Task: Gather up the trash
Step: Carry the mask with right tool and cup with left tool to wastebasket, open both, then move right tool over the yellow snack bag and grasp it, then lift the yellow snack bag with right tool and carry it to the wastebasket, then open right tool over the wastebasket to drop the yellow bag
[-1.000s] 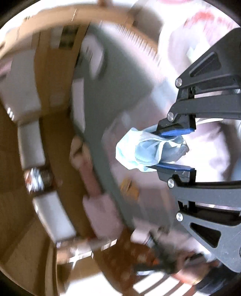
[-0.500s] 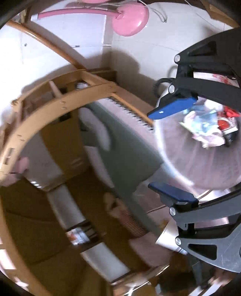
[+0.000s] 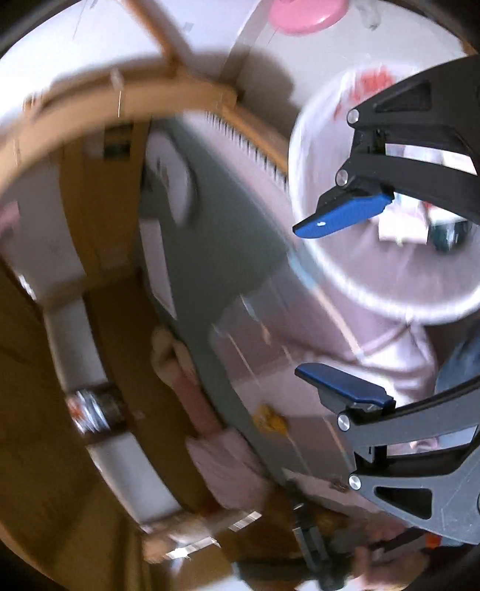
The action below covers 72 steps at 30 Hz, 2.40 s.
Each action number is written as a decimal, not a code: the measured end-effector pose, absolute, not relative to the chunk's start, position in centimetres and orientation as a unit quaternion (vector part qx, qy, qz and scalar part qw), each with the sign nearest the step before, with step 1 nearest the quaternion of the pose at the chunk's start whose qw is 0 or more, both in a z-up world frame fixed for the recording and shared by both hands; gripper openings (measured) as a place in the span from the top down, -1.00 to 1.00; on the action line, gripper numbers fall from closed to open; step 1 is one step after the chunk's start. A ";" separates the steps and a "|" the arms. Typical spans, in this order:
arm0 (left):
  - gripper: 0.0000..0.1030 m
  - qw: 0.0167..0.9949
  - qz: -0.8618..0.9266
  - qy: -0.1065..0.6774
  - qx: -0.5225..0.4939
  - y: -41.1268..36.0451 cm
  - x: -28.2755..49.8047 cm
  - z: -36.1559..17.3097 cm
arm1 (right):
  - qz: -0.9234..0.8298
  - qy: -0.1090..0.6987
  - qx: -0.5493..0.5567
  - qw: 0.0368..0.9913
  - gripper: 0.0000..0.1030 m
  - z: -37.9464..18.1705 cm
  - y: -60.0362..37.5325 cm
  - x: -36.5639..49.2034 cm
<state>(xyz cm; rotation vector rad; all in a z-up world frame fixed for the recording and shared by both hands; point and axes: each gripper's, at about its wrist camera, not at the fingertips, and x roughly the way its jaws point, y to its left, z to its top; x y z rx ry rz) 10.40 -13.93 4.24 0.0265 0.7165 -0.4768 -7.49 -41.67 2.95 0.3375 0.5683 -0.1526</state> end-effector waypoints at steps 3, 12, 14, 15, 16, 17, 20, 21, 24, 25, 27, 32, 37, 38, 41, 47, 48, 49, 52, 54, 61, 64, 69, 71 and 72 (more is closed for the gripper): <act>-0.93 0.937 -0.145 0.319 0.003 -7.0 11.9 3.6 | -0.024 0.302 0.143 0.942 -0.37 2.7 -37.4 -1.5; -0.93 0.933 -0.060 0.347 -0.077 2.7 15.1 1.1 | 0.071 0.372 0.101 0.920 -0.49 -1.2 -24.8 19.5; -0.93 0.932 -0.063 0.348 -0.086 3.0 15.2 1.0 | 0.080 0.393 0.119 0.908 -0.49 -2.7 -23.7 23.9; -0.93 0.930 -0.066 0.351 -0.090 2.9 15.4 0.9 | 0.078 0.406 0.131 0.901 -0.49 -3.7 -23.3 26.4; -0.93 0.928 -0.067 0.355 -0.090 3.0 15.7 0.7 | 0.073 0.415 0.140 0.896 -0.49 -4.5 -22.9 28.0; -0.93 0.927 -0.065 0.358 -0.088 3.2 15.8 0.5 | 0.067 0.424 0.159 0.889 -0.49 -5.5 -22.4 30.1; -0.93 0.923 -0.061 0.368 -0.094 3.8 16.3 0.2 | 0.045 0.449 0.199 0.870 -0.49 -8.5 -21.9 34.8; -0.93 0.922 -0.062 0.371 -0.096 4.0 16.7 0.0 | 0.041 0.456 0.203 0.866 -0.49 -9.4 -21.5 36.2; -0.93 0.921 -0.056 0.371 -0.102 4.9 17.1 0.0 | 0.019 0.477 0.190 0.858 -0.34 -11.6 -20.5 39.8; -0.93 0.921 -0.054 0.370 -0.106 5.3 17.2 0.1 | 0.011 0.483 0.182 0.856 0.23 -12.3 -20.5 40.8; -0.93 0.921 -0.049 0.368 -0.115 6.1 17.3 0.3 | -0.002 0.464 0.196 0.864 0.49 -11.8 -21.4 40.4; -0.93 0.918 -0.042 0.365 -0.149 8.0 17.5 0.7 | 0.082 0.384 0.240 0.887 0.61 -5.3 -24.5 33.4; -0.93 0.914 -0.046 0.366 -0.169 8.3 17.7 0.8 | 0.121 0.335 0.266 0.896 0.61 1.0 -28.6 23.9; -0.93 0.913 -0.046 0.367 -0.173 8.3 17.8 0.7 | 0.131 0.323 0.272 0.897 0.61 1.7 -29.3 21.5; -0.93 0.909 -0.044 0.372 -0.186 8.4 18.0 0.4 | 0.139 0.300 0.258 0.908 0.61 2.0 -30.0 15.0; -0.93 0.922 -0.043 0.349 -0.163 8.2 16.4 1.9 | 0.105 0.291 0.211 0.927 0.61 1.8 -30.5 6.9; -0.93 0.926 -0.042 0.342 -0.155 8.0 16.0 2.3 | 0.100 0.288 0.209 0.929 0.61 1.9 -30.5 6.2; -0.93 0.928 -0.041 0.338 -0.148 8.0 15.7 2.5 | 0.095 0.281 0.217 0.930 0.61 2.2 -30.9 5.3; -0.93 0.935 -0.034 0.329 -0.127 8.1 14.8 3.0 | 0.087 0.254 0.230 0.936 0.61 3.1 -31.7 2.6; -0.93 0.937 -0.026 0.327 -0.123 8.7 14.3 3.0 | 0.080 0.236 0.229 0.941 0.61 5.0 -33.1 -0.1; -0.93 0.933 -0.001 0.328 -0.147 12.3 13.3 3.0 | -0.022 0.210 0.116 0.970 0.61 11.8 -37.0 -8.3; -0.93 0.932 0.000 0.329 -0.153 12.8 12.9 2.9 | -0.065 0.220 0.094 0.969 0.61 12.0 -39.0 -11.4; -0.93 0.931 -0.009 0.336 -0.139 11.6 12.6 2.4 | -0.121 0.268 0.088 0.952 0.60 9.3 -42.4 -13.7; -0.93 0.931 -0.015 0.342 -0.129 10.8 12.5 2.1 | -0.146 0.297 0.084 0.940 0.42 7.6 -43.6 -14.0; -0.93 0.931 -0.017 0.344 -0.125 10.6 12.5 1.9 | -0.162 0.322 0.081 0.929 0.29 6.5 -44.2 -13.8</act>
